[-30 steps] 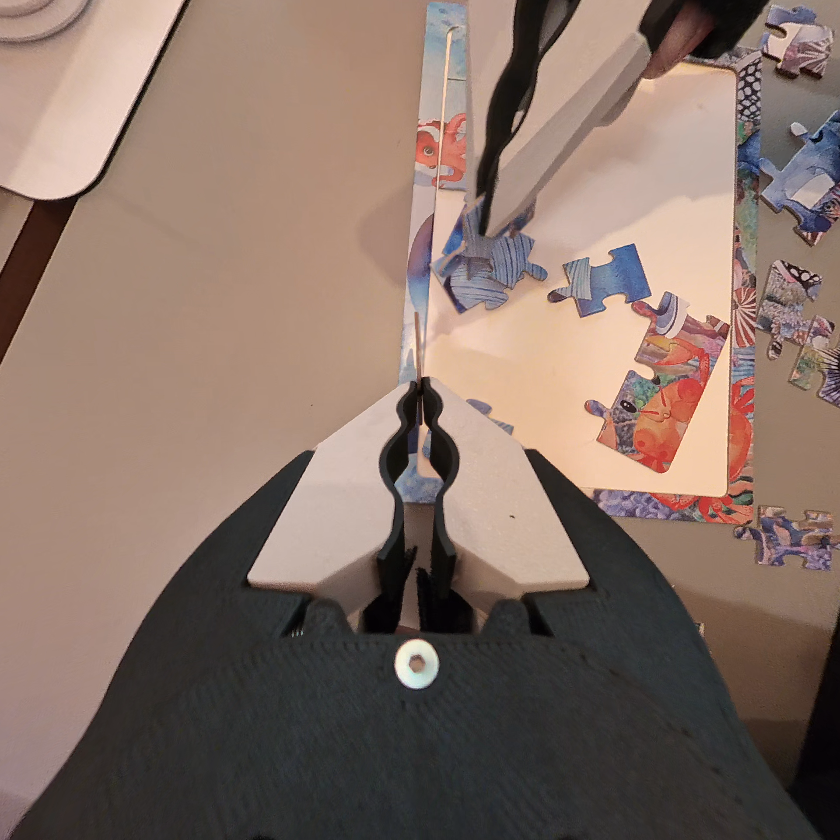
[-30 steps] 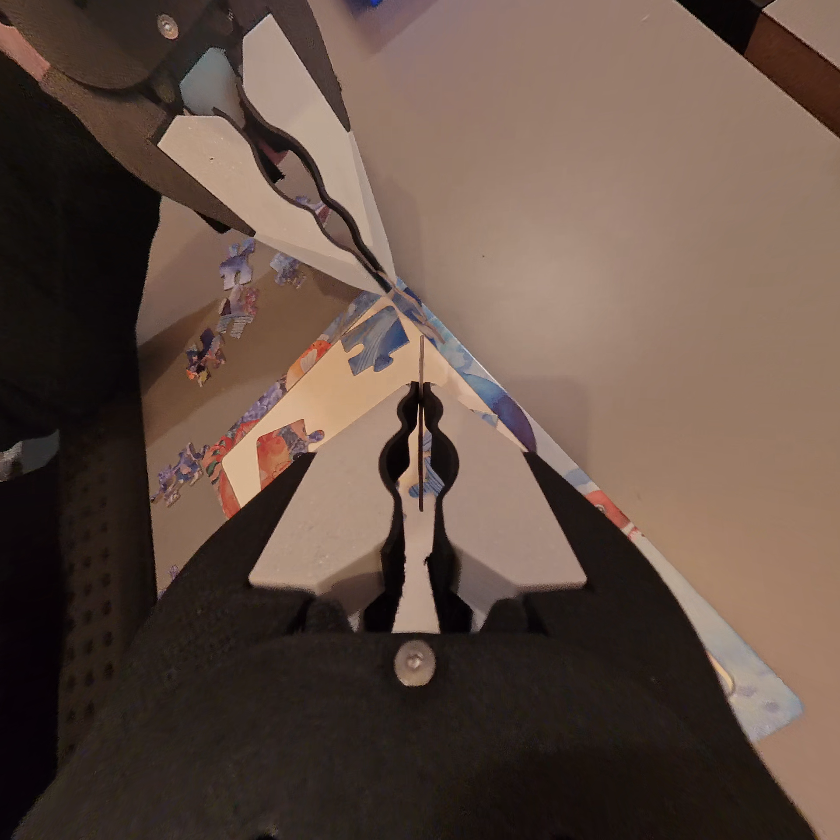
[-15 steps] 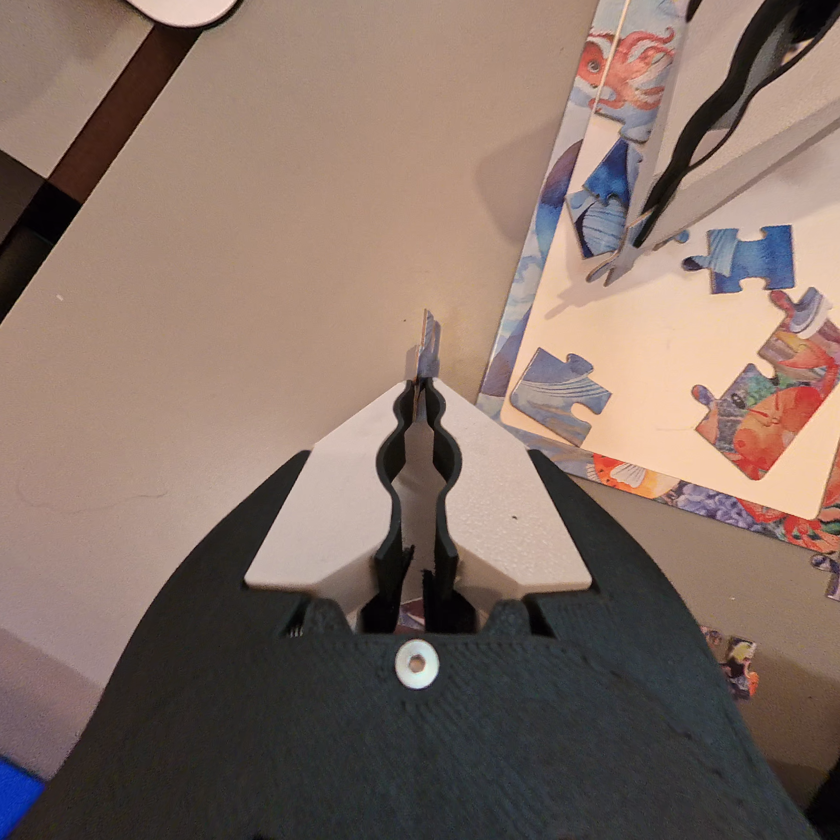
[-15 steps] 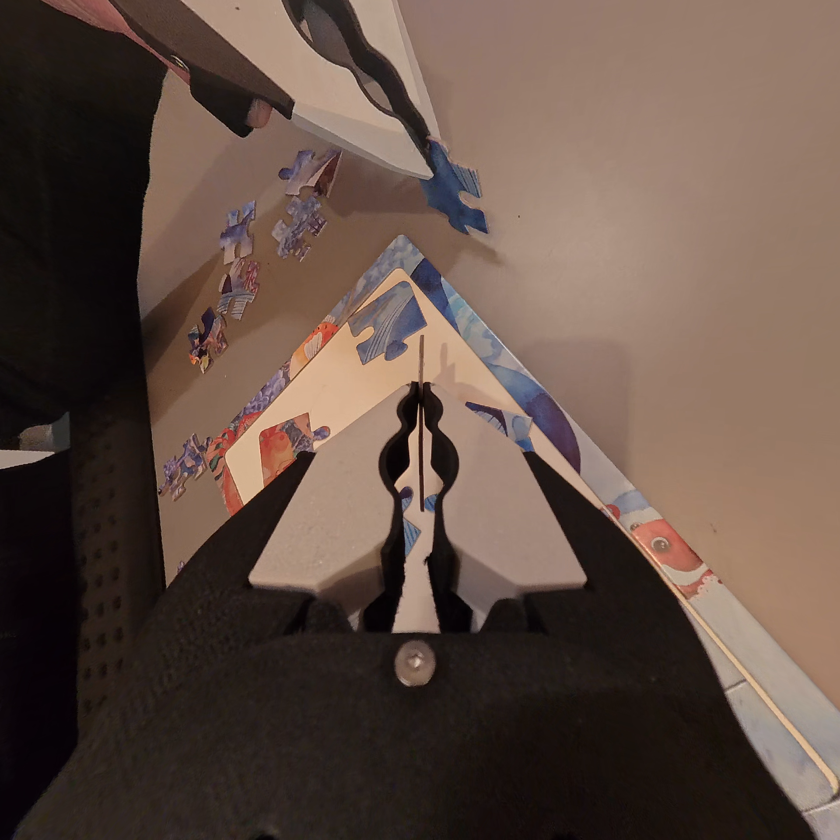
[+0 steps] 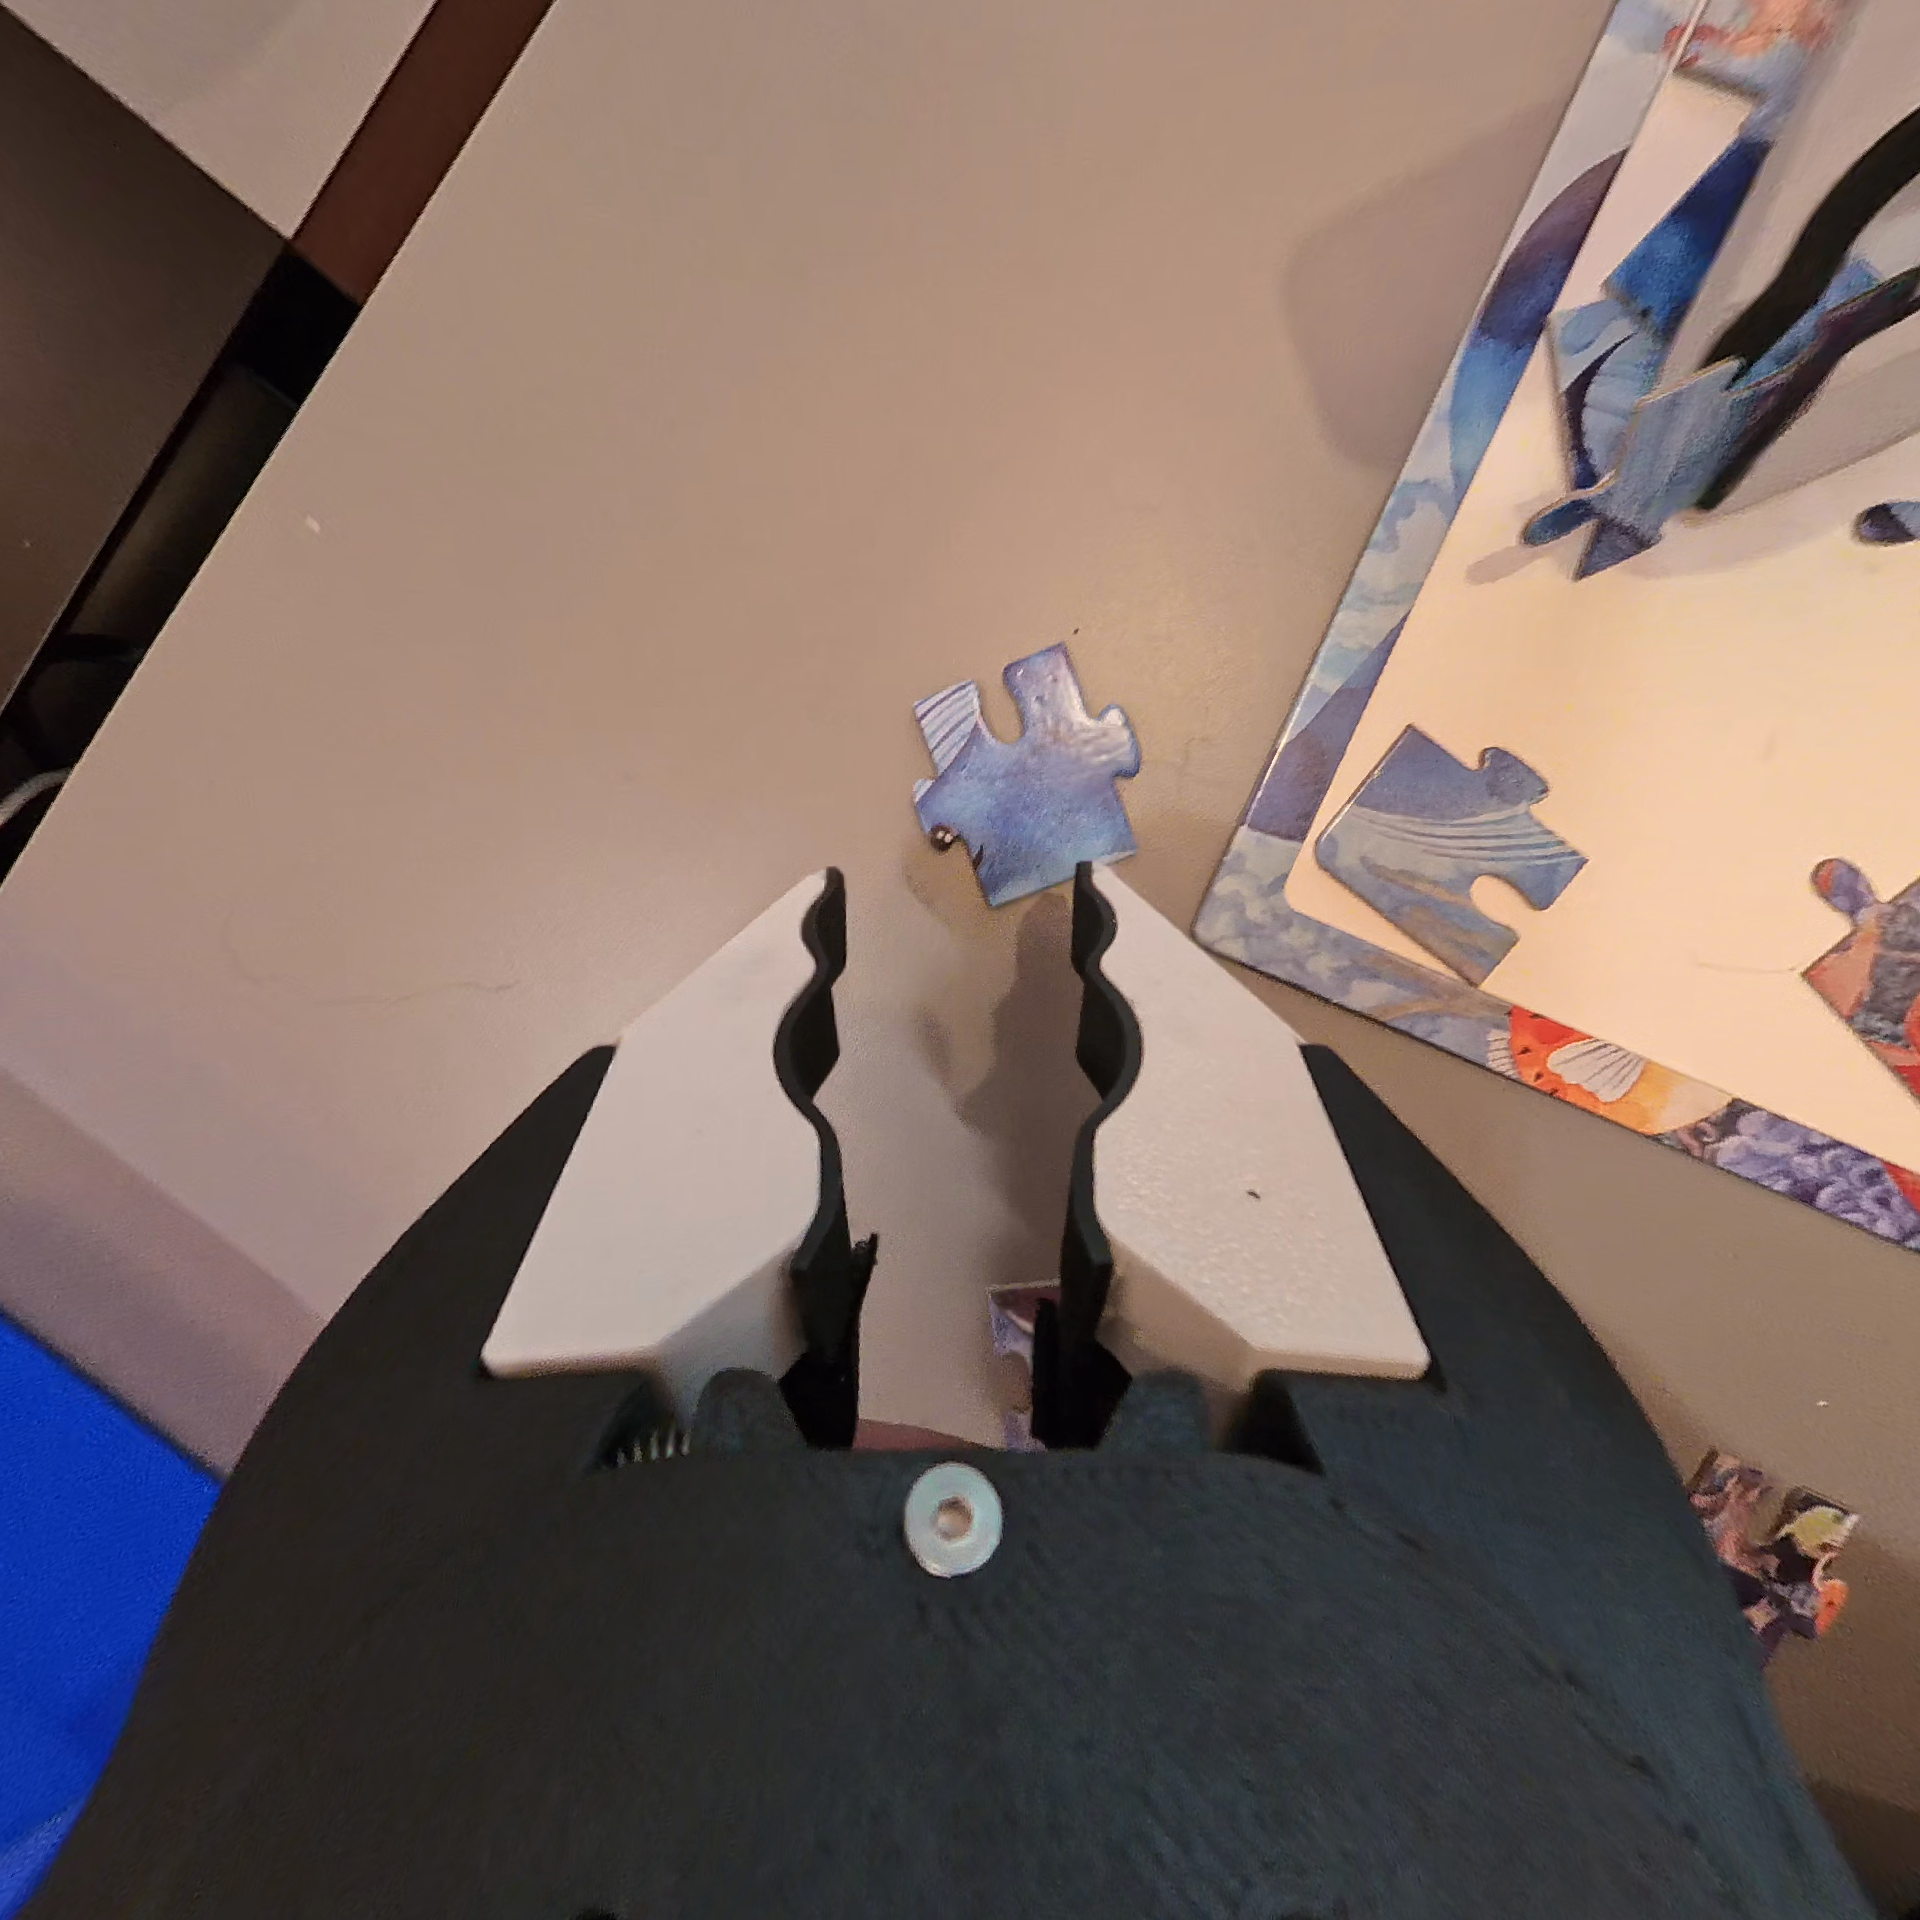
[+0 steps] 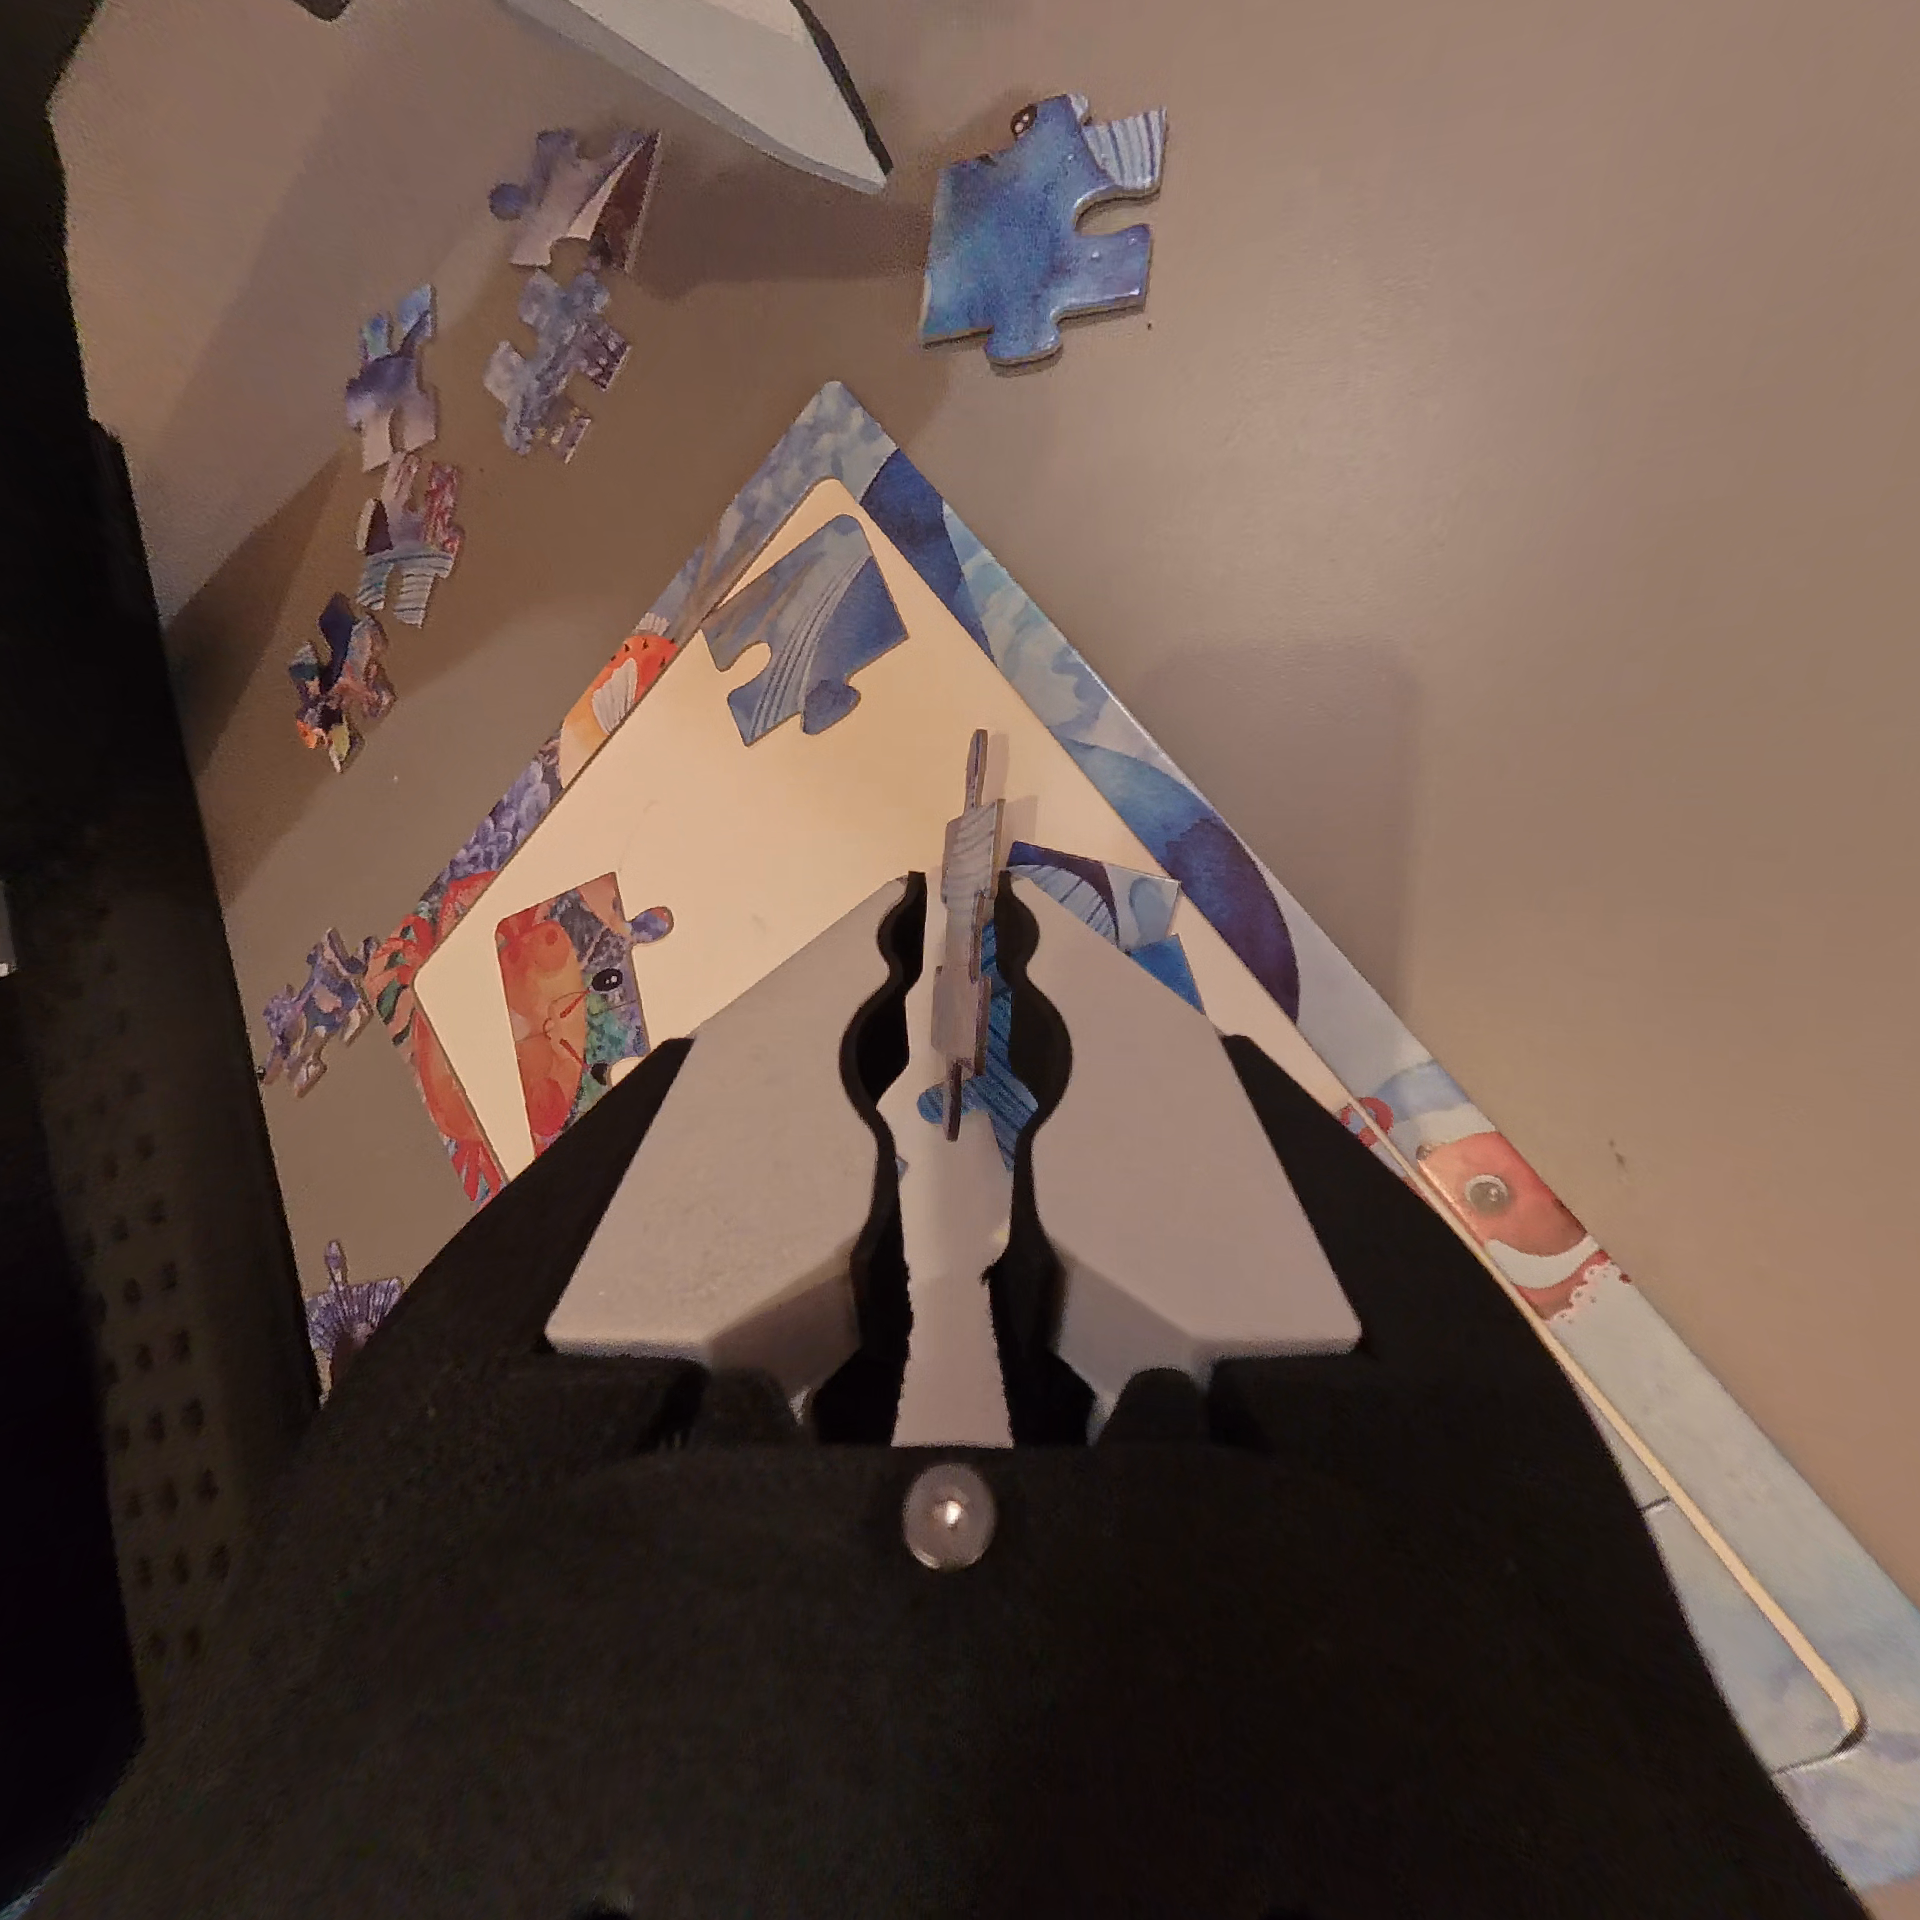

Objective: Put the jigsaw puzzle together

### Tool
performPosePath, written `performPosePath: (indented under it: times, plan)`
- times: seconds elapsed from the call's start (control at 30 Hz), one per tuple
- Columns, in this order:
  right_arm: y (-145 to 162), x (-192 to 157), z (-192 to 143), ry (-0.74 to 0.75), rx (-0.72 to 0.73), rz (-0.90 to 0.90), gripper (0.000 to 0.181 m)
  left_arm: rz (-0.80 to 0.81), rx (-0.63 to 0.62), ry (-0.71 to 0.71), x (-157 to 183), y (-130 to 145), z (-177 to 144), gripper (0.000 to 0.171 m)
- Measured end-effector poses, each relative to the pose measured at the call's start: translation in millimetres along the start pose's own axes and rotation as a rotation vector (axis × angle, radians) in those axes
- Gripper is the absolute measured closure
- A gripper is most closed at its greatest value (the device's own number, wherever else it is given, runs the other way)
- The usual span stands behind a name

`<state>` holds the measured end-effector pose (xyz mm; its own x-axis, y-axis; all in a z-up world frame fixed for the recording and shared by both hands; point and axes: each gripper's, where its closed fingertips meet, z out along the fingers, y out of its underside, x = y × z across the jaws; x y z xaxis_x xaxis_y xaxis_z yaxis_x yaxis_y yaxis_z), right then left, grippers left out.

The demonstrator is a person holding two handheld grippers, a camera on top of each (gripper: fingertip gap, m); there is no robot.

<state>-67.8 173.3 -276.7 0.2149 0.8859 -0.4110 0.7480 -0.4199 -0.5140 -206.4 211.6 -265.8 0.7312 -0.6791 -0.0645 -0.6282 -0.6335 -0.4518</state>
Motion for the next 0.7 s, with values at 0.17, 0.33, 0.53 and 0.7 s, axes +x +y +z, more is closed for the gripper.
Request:
performPosePath:
  times: [0.17, 0.33, 0.53, 0.7]
  plan:
    - [1.5, -3.6, -3.8, -0.013, -0.01, -0.027, 0.181, 0.028, 0.027, -0.026, 1.6, -8.9, -10.7, 0.124]
    - [-6.1, -14.2, -14.6, -0.015, 0.016, -0.126, 0.181, 0.185, 0.156, 0.097, 49.1, -46.4, -23.7, 0.135]
    - [-9.0, -28.3, -24.7, -0.029, 0.026, -0.217, 0.181, 0.324, 0.222, 0.243, 102.4, -71.3, -23.5, 0.145]
    - [-10.6, -31.6, -29.2, -0.031, 0.034, -0.238, 0.181, 0.353, 0.264, 0.339, 124.2, -78.1, -26.9, 0.154]
